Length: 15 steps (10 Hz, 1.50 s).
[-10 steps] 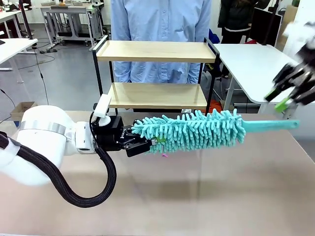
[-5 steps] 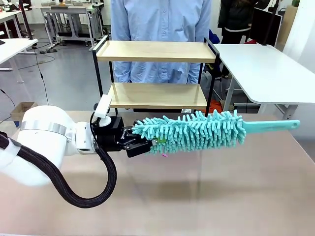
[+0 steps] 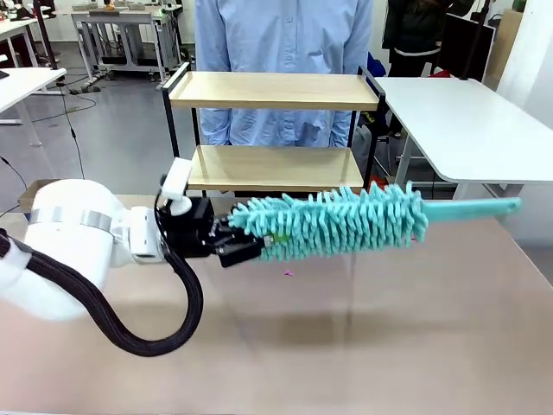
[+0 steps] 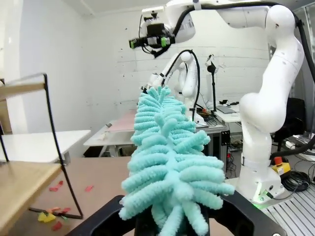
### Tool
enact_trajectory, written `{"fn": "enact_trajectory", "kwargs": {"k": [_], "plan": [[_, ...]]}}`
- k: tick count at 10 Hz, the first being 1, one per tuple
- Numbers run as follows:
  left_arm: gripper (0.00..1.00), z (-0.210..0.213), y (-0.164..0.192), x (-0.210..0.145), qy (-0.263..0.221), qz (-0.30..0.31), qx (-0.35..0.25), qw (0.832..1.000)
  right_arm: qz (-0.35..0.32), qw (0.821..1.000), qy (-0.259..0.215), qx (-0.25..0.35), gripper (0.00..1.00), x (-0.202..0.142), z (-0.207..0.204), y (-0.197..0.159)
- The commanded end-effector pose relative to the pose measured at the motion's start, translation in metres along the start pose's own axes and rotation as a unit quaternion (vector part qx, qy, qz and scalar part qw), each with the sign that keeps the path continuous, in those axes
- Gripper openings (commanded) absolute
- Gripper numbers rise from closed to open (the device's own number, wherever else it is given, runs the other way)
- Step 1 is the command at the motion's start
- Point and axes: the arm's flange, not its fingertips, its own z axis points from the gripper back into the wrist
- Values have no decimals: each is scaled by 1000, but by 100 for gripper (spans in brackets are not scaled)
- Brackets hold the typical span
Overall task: Clean the shelf.
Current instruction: Hand the Duster back to the human.
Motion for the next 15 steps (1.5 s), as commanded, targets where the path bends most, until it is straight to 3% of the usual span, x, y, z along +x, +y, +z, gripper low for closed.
{"fn": "enact_trajectory", "kwargs": {"k": [1,3,6,8,10,12,15], "plan": [[17,12,5,71,-29,-18,30,999,7,1000,0,1,100,3,4,0],[17,31,11,155,-56,-51,66,995,7,1000,0,1,100,3,4,0],[17,112,7,266,-42,-85,200,975,7,1000,0,1,100,3,4,0],[17,186,-5,295,-29,-98,367,924,7,1000,0,1,100,3,4,0],[17,250,-10,290,-12,-101,508,855,7,1000,0,1,100,3,4,0],[17,292,-6,263,-8,-68,580,812,7,1000,0,1,100,3,4,0],[17,307,0,208,24,-63,623,779,7,1000,0,1,100,3,4,0]]}}
